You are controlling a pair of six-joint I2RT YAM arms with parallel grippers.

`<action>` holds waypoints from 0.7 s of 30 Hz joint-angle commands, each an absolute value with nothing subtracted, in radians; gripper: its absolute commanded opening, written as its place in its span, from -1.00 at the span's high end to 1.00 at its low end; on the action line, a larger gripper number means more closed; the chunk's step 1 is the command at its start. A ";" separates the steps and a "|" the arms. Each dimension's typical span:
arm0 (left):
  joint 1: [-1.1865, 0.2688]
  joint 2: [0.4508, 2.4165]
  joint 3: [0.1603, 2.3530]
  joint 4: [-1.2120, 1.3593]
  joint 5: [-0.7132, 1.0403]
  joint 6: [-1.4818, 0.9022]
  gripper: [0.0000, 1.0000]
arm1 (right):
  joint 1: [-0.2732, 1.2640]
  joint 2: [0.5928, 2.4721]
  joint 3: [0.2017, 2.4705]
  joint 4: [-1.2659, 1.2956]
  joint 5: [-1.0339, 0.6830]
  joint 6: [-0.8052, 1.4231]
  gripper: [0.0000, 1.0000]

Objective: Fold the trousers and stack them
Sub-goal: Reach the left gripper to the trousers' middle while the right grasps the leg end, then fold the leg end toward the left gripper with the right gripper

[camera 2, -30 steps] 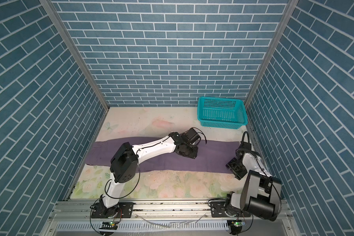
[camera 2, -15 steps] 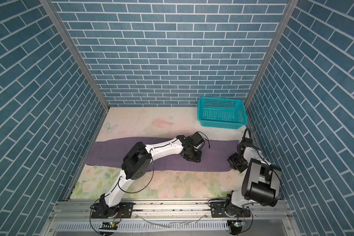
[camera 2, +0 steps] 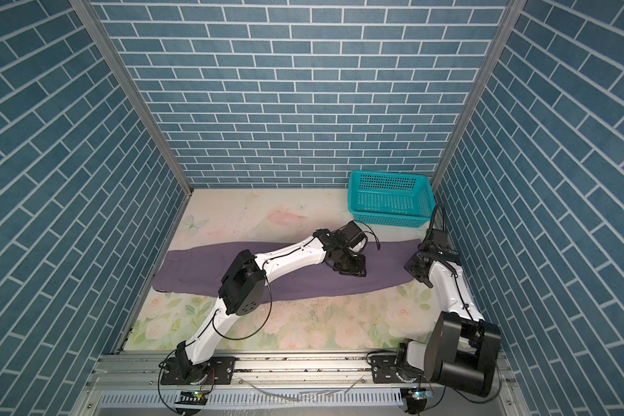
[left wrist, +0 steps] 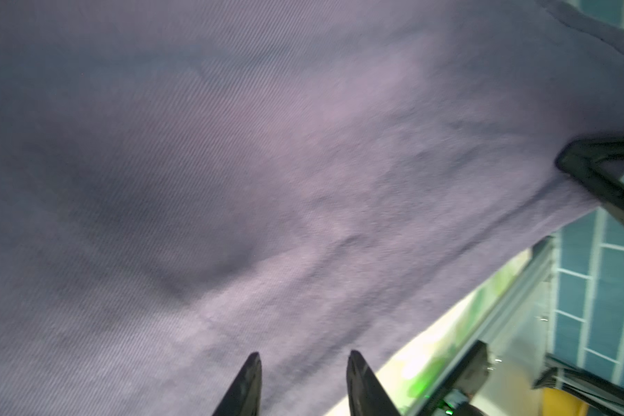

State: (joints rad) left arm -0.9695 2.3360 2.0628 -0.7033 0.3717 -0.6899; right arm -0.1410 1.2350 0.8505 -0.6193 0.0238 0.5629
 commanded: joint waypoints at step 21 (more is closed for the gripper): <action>-0.430 1.593 1.014 -0.452 0.297 -0.864 0.21 | 0.787 1.533 1.229 -0.611 0.393 0.505 1.00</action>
State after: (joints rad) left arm -0.4656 1.6424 1.0618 -0.4641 0.3153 -0.8623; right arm 0.7307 1.4887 1.1637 -0.5983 0.3500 0.5308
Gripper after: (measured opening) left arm 0.396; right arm 0.063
